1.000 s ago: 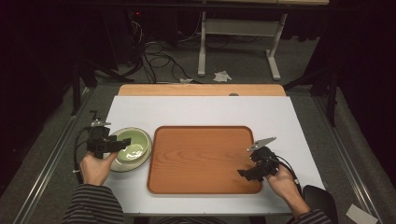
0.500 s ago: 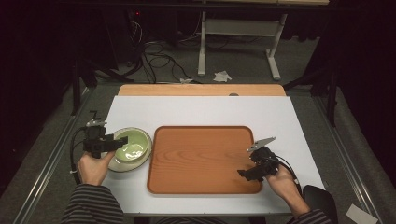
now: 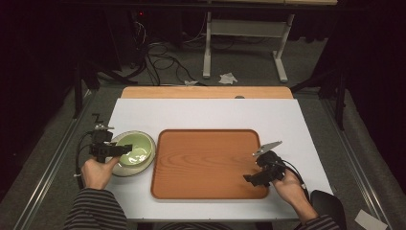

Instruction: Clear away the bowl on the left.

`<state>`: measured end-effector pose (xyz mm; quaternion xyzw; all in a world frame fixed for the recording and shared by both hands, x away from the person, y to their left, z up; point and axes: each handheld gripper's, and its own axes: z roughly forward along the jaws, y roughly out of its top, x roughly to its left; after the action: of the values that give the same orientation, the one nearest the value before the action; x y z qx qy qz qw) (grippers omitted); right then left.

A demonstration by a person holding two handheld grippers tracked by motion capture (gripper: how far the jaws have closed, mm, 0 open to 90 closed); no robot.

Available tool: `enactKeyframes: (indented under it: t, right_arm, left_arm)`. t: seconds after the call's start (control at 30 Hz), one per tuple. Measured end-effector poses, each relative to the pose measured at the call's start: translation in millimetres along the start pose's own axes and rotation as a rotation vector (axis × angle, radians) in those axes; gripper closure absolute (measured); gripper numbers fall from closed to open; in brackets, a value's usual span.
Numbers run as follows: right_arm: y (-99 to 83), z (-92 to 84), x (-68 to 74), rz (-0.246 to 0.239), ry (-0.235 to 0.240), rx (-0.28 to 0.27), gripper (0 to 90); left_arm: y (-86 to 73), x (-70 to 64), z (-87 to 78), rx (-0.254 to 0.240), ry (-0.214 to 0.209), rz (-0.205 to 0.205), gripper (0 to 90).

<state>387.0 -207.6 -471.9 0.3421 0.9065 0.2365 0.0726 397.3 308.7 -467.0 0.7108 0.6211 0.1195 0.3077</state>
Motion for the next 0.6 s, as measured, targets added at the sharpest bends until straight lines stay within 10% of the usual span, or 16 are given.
enactKeyframes:
  t: [0.6]
  right_arm:
    - [0.1, 0.8, 0.2, -0.011, -0.004, 0.012, 22.9]
  left_arm:
    - [1.6, 4.3, 12.0, 0.068, 0.001, -0.058, 51.8]
